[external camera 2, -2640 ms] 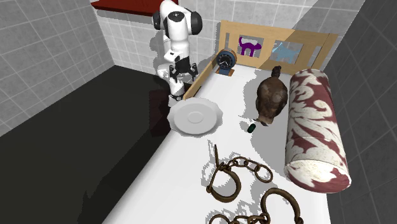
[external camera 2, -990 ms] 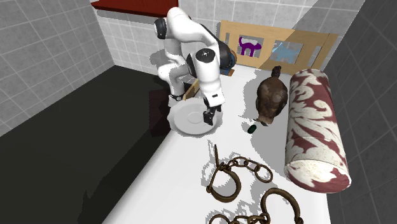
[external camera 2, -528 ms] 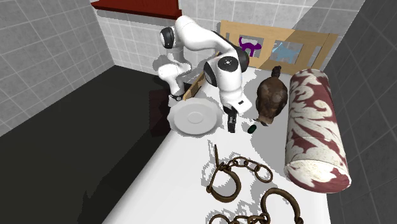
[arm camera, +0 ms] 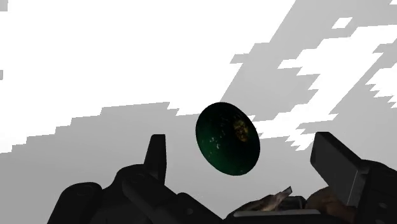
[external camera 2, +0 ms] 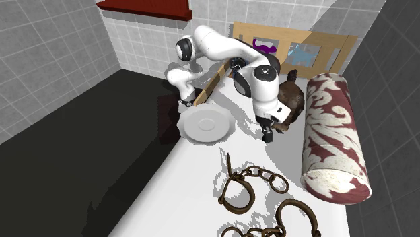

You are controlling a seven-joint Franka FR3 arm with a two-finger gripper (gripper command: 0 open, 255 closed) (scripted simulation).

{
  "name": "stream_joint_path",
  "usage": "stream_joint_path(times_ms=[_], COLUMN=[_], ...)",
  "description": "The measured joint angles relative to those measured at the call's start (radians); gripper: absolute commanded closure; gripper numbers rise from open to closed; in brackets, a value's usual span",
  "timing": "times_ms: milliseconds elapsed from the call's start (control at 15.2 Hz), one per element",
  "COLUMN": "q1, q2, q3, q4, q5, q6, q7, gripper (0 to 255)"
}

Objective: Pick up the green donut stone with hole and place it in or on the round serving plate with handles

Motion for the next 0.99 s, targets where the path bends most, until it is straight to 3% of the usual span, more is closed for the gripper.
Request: stream_joint_path(times_ms=[330,792,858,990], q1=[0.008,0.01,0.01,0.01], q2=[0.005,0.006,0.006,0.006], q3=[0.004,0.005,0.005,0.005], q4=[-0.056,-0.064,-0.064,-0.064], q5=[0.002,0.002,0.002,0.002], q6=[0.062,0.072,0.072,0.072], q7=[-0.008,-0.009,-0.009,-0.009], gripper=[0,0,255,255])
